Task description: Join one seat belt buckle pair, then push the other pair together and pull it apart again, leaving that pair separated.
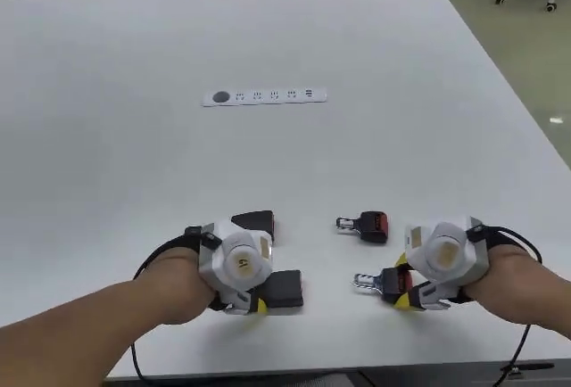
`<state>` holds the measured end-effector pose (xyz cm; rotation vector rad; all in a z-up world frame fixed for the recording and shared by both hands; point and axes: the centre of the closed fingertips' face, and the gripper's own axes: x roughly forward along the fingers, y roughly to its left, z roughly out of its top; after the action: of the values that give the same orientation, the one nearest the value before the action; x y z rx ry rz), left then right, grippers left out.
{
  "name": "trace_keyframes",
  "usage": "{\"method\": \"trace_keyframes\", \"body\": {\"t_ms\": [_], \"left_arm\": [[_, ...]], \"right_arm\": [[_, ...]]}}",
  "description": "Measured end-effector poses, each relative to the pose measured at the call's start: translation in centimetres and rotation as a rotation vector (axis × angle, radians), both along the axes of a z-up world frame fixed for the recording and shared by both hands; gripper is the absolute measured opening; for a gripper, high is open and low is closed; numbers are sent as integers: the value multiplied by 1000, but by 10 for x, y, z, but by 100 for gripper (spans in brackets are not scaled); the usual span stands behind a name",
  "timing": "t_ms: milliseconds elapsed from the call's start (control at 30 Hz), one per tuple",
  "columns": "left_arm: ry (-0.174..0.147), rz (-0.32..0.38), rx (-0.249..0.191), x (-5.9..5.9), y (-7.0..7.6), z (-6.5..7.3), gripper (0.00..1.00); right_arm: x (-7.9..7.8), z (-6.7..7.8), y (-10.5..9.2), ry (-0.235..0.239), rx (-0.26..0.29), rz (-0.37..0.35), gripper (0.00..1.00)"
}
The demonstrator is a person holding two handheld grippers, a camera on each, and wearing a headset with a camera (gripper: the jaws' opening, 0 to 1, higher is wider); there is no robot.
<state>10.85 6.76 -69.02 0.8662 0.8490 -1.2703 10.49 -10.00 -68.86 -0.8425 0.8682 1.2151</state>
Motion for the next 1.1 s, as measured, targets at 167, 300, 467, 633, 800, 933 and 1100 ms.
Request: {"method": "trace_keyframes", "body": {"t_ms": [167, 300, 467, 633, 800, 933, 1100], "left_arm": [[-5, -5, 27, 1, -1, 0, 29], [-6, -6, 49, 1, 0, -1, 29], [4, -19, 73, -1, 0, -1, 28], [21, -60, 105, -4, 1, -1, 27], [21, -64, 98, -4, -1, -1, 27], [33, -67, 94, -6, -2, 1, 26], [39, -92, 126, -5, -4, -1, 25]], "right_arm": [[-9, 0, 46, -8, 12, 41, 28], [-7, -1, 67, -40, -16, 68, 28], [-3, -4, 75, -35, 7, 52, 27], [-3, -3, 76, -27, 32, 74, 26], [0, -3, 81, -21, 51, 96, 27], [2, -2, 82, -4, 84, 95, 26], [2, -7, 102, 23, 88, 80, 26]]}}
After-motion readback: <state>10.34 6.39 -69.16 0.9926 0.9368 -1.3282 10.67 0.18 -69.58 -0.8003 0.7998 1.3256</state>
